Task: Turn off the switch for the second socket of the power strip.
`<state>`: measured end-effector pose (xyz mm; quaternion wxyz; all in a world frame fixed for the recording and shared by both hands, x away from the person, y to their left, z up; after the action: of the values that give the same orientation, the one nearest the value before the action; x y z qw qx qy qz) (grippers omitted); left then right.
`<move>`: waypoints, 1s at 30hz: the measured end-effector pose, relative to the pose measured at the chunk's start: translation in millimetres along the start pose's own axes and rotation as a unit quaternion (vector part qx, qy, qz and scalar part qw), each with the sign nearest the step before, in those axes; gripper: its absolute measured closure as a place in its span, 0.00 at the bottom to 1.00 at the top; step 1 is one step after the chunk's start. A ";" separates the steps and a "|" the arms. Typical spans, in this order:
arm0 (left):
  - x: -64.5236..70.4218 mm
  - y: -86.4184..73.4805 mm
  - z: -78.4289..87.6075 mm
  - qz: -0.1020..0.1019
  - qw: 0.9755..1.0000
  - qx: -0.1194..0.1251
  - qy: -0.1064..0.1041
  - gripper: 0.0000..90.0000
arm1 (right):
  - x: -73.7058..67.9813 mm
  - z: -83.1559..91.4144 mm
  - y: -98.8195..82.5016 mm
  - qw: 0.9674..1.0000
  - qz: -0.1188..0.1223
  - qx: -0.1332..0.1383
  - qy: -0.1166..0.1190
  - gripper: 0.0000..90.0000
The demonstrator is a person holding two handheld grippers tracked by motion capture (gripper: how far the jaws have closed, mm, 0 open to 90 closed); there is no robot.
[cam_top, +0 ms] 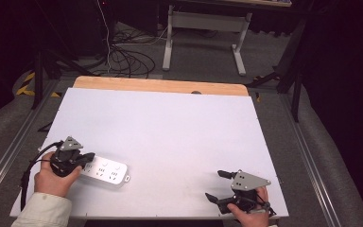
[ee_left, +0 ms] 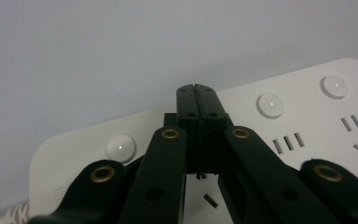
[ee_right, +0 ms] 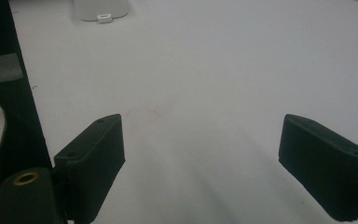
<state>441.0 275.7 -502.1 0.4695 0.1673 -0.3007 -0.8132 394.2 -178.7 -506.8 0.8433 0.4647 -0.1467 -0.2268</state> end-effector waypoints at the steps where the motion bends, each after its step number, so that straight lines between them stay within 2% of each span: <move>1: 0.3 0.2 -0.2 -0.001 1.000 0.000 -0.001 1.00 | 0.2 0.2 -0.1 1.000 0.000 0.000 -0.001 0.16; 6: 1.0 -0.3 -0.2 -0.005 1.000 0.003 0.006 1.00 | 0.2 0.4 0.1 1.000 -0.001 0.001 -0.001 0.16; 13: -0.2 -0.7 -1.1 0.002 1.000 0.009 -0.004 1.00 | 0.8 0.6 -0.1 1.000 -0.002 0.001 -0.002 0.16; 21: 0.0 -0.6 -1.0 0.000 1.000 0.007 -0.002 1.00 | 1.5 0.1 -0.9 1.000 -0.004 0.000 -0.002 0.16; 30: 2.3 -1.4 -1.2 -0.009 1.000 0.009 0.013 1.00 | 2.3 1.1 -0.9 1.000 -0.004 0.000 -0.004 0.16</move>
<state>439.5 273.8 -503.9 0.4647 0.1850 -0.3006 -0.8121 395.4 -181.1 -506.9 0.8415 0.4647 -0.1483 -0.2321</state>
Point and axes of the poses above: each handheld gripper's, and its own axes: z roughly backward along the jaws, y roughly out of its top, x roughly to its right, the point moved 6 cm from there along -z, roughly forward along the jaws, and after that the axes turned 1 degree about -x, right-handed, at the moved point
